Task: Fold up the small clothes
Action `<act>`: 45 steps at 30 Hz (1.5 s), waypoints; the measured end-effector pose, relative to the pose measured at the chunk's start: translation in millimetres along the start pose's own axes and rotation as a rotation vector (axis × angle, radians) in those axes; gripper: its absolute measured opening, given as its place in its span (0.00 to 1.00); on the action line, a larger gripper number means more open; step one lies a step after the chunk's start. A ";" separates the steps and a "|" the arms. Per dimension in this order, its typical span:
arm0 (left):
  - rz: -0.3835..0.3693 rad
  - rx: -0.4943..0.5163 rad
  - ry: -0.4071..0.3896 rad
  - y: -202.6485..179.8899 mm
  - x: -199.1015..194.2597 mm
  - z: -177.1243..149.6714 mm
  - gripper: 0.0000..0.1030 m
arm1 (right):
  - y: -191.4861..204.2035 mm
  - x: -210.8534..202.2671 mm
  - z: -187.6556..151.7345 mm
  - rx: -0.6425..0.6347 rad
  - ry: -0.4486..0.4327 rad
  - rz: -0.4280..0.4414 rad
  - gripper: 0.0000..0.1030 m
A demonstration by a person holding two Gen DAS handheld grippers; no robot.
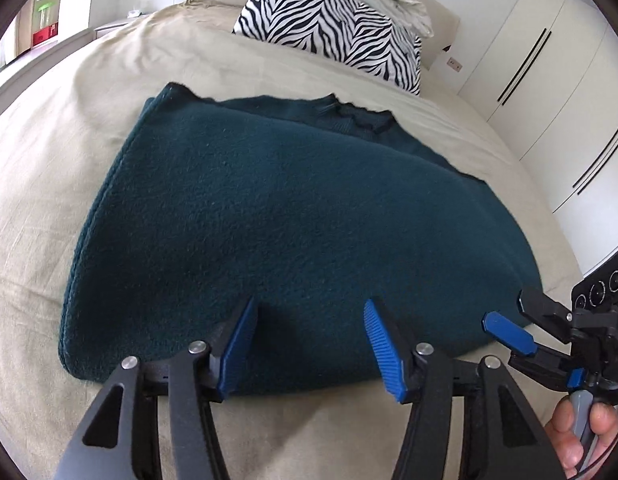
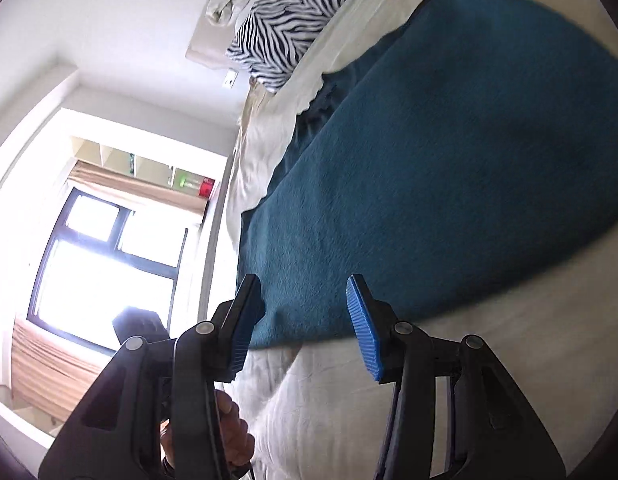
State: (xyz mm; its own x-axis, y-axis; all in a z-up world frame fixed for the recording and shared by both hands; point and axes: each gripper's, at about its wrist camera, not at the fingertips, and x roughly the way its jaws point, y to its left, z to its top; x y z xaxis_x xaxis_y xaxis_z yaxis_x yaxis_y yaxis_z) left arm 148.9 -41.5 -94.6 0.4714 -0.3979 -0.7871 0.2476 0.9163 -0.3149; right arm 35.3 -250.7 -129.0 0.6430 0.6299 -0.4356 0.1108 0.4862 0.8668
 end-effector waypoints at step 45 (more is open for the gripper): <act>0.047 0.003 -0.008 3.4 0.1 45.1 0.60 | -105.6 -149.9 -32.3 0.406 -0.358 -0.146 0.59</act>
State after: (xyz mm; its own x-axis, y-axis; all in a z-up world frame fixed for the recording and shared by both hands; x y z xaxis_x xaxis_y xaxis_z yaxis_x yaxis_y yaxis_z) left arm 187.9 -40.6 -71.9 0.4897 -0.3544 -0.7966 0.2272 0.9339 -0.2759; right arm -97.2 -376.9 -163.1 0.8086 0.2939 -0.5097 0.4555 0.2358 0.8584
